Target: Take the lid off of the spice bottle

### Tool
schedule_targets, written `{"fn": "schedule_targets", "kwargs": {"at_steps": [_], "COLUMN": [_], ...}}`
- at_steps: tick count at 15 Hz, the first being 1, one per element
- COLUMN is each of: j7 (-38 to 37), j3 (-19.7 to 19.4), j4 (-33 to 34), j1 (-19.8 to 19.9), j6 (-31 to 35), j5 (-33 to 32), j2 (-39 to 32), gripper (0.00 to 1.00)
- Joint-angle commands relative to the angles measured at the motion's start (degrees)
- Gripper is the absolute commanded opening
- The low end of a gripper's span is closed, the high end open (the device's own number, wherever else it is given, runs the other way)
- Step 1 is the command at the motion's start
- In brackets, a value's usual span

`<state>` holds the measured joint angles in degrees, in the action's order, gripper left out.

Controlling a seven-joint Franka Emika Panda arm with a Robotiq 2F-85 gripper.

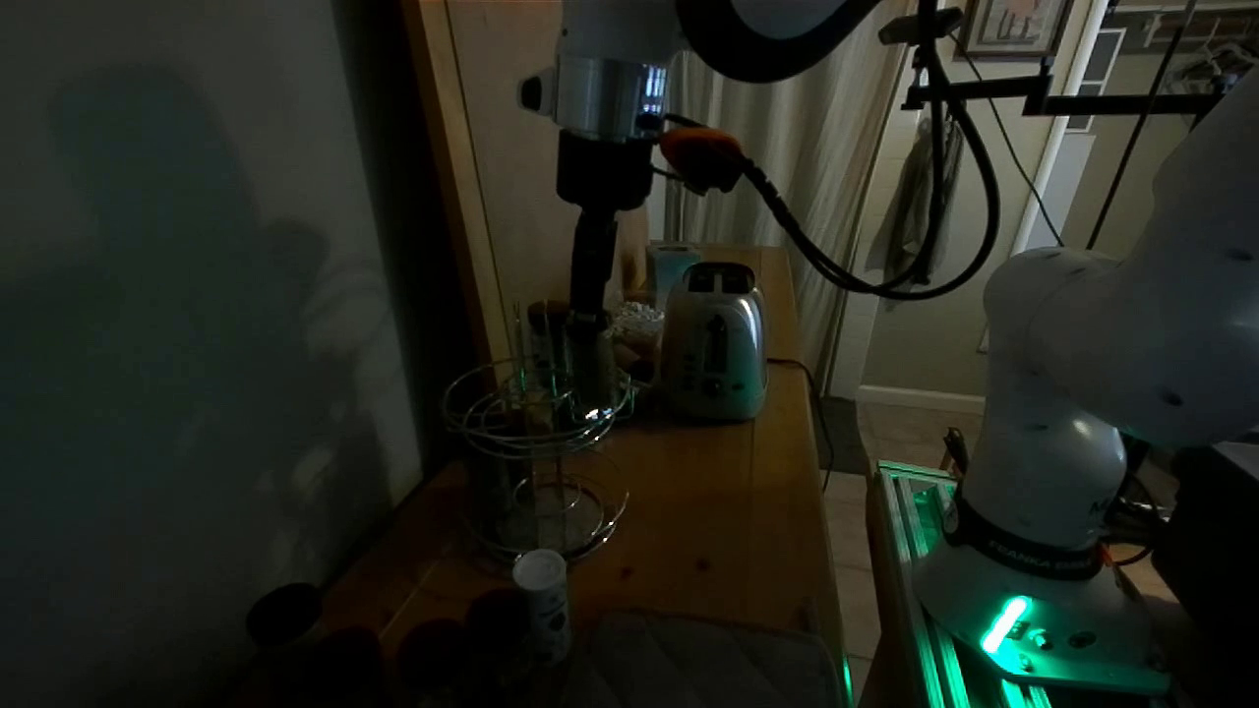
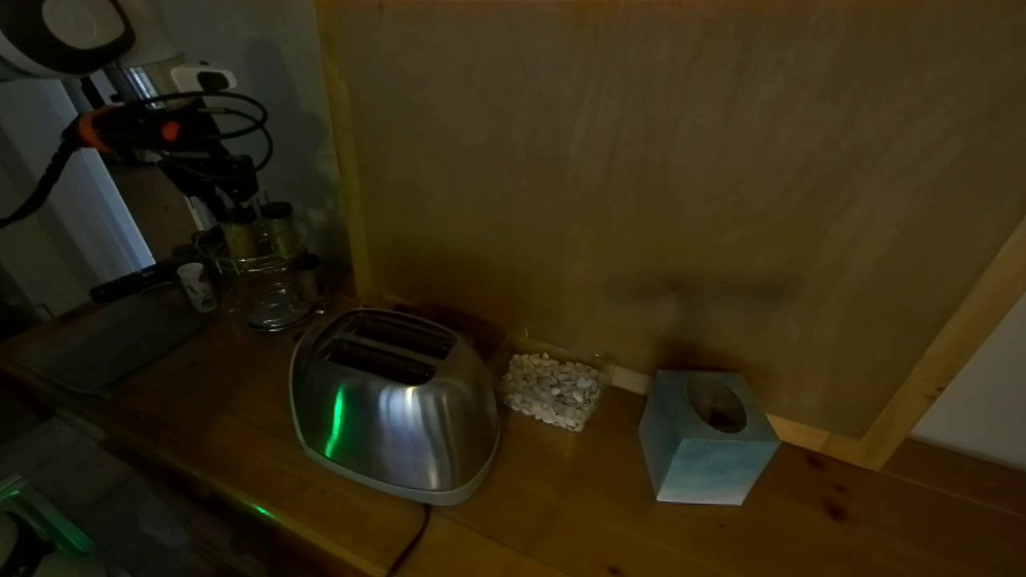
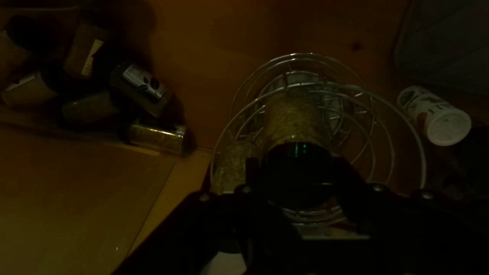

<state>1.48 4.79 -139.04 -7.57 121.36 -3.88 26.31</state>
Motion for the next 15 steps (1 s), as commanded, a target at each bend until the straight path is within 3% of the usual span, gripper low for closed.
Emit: {"fn": "schedule_targets", "kwargs": {"at_steps": [1,3,4,5,6,14,15], "j7": [1.09,1.26,1.35,1.3,1.34,2.44,2.53], "j3": [-0.17,-0.22,-0.19,-0.13,-0.12,-0.13,-0.14], "j4": [1.91,2.27,2.4,2.45,2.39,1.02,0.9], "j1": [0.59,0.66,0.71,0.77,0.74,0.42,0.41], "j6": [0.12,0.08,0.14,0.24,0.26,0.13,0.12], "j5": [0.25,0.18,0.11,0.06,0.17,0.49,0.49], "j2": [-0.06,0.3,0.31,0.19,0.07,-0.51,-0.62], "gripper": [0.24,0.24,0.32,0.32,0.24,0.24,0.35]}}
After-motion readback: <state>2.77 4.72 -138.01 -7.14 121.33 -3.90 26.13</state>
